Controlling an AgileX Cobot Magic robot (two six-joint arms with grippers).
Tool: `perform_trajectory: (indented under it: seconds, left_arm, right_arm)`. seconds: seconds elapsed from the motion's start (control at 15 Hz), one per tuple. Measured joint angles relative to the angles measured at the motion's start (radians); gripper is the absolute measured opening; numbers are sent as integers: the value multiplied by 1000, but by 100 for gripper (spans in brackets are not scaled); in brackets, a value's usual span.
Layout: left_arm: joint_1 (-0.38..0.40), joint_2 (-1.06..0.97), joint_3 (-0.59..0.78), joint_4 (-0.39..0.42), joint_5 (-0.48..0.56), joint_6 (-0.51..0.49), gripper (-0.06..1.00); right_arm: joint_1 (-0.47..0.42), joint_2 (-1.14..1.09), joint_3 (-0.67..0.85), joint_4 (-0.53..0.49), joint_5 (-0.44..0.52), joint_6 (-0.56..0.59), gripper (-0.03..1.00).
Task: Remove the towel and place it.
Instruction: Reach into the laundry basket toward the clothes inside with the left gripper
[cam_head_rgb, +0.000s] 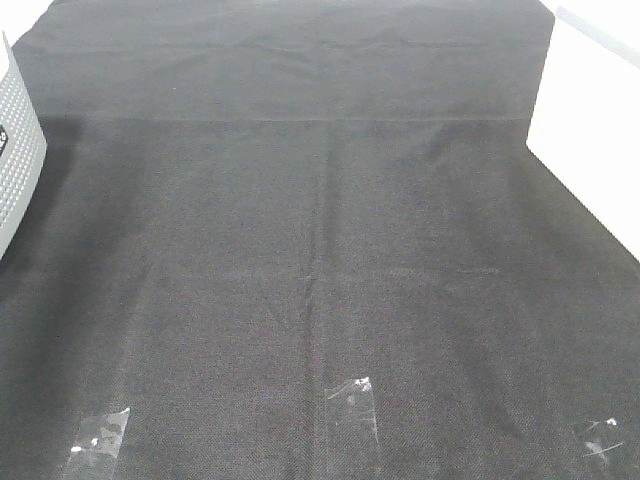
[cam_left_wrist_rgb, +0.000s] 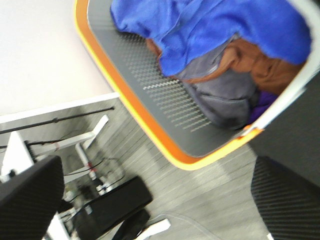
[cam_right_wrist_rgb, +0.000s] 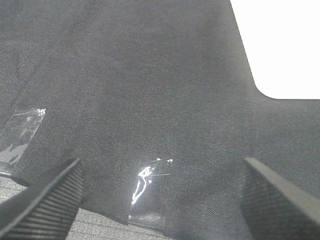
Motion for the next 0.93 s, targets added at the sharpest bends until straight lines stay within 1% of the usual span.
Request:
perform_trajectory:
  seconds: [0.07, 0.13, 0.2, 0.27, 0.4, 0.47, 0.53, 0.6, 0.73, 0.8, 0.87, 0.93]
  left_arm:
    - [4, 39, -12, 41, 0, 23, 95]
    - [26, 76, -27, 63, 0, 48, 95]
    - [38, 90, -35, 69, -1, 54, 95]
    - [108, 159, -42, 76, -27, 100, 94]
    - [170, 243, -44, 73, -98, 152, 94]
    - [170, 243, -44, 73, -98, 152, 94]
    - [198, 314, -45, 69, -172, 180, 94]
    - [209, 362, -45, 68, -227, 195, 94]
    - [210, 471, -45, 71, -349, 214, 94]
    - [210, 578, -51, 70, -481, 220, 94]
    - [210, 578, -51, 70, -481, 220, 94]
    - [210, 632, -67, 69, -509, 221, 94]
  right_arm:
    - [0, 0, 0, 0, 0, 0, 81]
    - [0, 0, 0, 0, 0, 0, 81]
    - [0, 0, 0, 0, 0, 0, 81]
    - [0, 0, 0, 0, 0, 0, 81]
    - [0, 0, 0, 0, 0, 0, 81]
    - [0, 0, 0, 0, 0, 0, 81]
    - [0, 0, 0, 0, 0, 0, 81]
    - [0, 0, 0, 0, 0, 0, 81]
    - [0, 0, 0, 0, 0, 0, 81]
    - [0, 0, 0, 0, 0, 0, 81]
    - [0, 0, 0, 0, 0, 0, 81]
    - [0, 0, 0, 0, 0, 0, 81]
